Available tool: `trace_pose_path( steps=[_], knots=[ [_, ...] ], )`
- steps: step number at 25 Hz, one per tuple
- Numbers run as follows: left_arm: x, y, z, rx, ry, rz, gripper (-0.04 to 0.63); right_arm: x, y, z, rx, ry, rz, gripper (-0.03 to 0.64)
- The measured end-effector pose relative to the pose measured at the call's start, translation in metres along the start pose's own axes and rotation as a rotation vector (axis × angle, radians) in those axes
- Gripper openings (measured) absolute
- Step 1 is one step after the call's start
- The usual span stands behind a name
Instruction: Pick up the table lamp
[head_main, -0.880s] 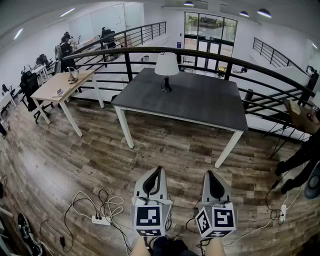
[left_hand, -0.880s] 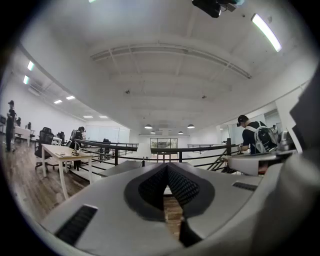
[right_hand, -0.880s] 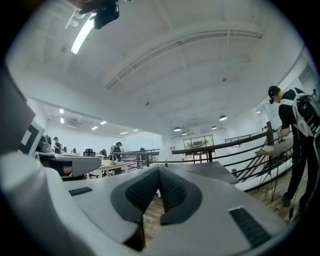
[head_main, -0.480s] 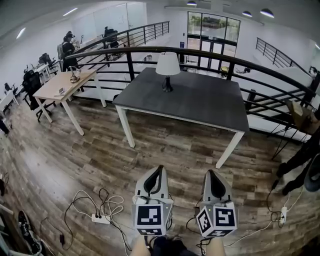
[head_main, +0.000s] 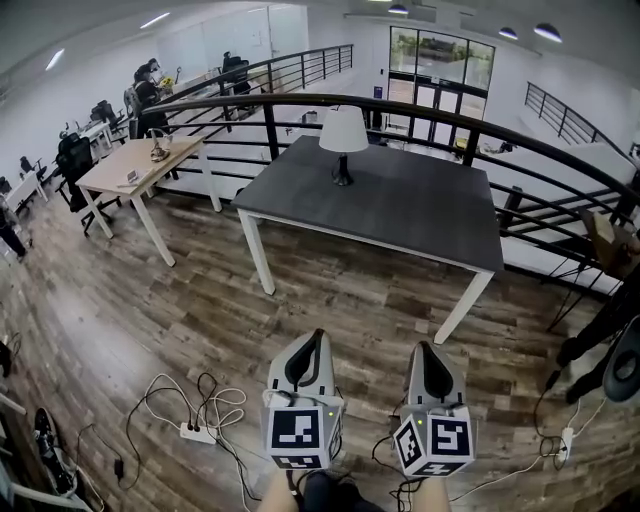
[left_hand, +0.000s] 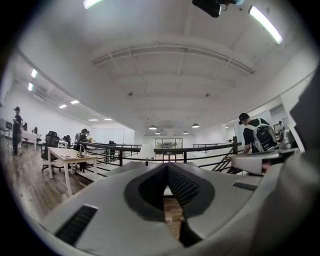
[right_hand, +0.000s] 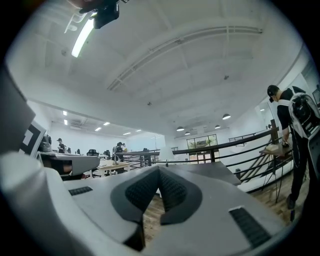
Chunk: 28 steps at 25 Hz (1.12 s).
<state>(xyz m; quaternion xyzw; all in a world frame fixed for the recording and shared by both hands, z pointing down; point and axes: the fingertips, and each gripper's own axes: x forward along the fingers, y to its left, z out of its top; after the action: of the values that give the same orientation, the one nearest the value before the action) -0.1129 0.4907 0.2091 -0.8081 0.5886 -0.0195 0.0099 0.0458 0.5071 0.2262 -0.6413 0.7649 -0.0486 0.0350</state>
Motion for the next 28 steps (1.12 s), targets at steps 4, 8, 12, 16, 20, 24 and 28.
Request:
trace_pose_path(
  steps=[4, 8, 12, 16, 20, 24, 28],
  knots=[
    [0.0, 0.003, -0.001, -0.001, 0.007, 0.013, 0.017, 0.001, -0.004, -0.001, 0.008, 0.008, 0.001, 0.008],
    [0.007, 0.006, -0.004, -0.002, 0.015, 0.017, 0.017, 0.009, -0.009, -0.005, 0.019, 0.018, -0.001, 0.008],
    [0.027, 0.008, -0.009, -0.003, 0.021, 0.009, 0.017, 0.027, -0.018, -0.006, 0.02, 0.019, -0.011, 0.008],
    [0.059, 0.017, -0.013, -0.011, 0.021, -0.004, 0.017, 0.057, -0.027, -0.009, 0.022, 0.021, -0.028, 0.008],
    [0.1, 0.035, -0.019, -0.02, 0.023, -0.011, 0.017, 0.101, -0.03, -0.013, 0.017, 0.032, -0.04, 0.008],
    [0.148, 0.063, -0.015, -0.027, 0.023, -0.018, 0.017, 0.154, -0.029, -0.007, 0.01, 0.038, -0.057, 0.008],
    [0.194, 0.097, -0.009, -0.026, 0.022, -0.024, 0.017, 0.208, -0.026, 0.005, 0.005, 0.022, -0.077, 0.008]
  ],
)
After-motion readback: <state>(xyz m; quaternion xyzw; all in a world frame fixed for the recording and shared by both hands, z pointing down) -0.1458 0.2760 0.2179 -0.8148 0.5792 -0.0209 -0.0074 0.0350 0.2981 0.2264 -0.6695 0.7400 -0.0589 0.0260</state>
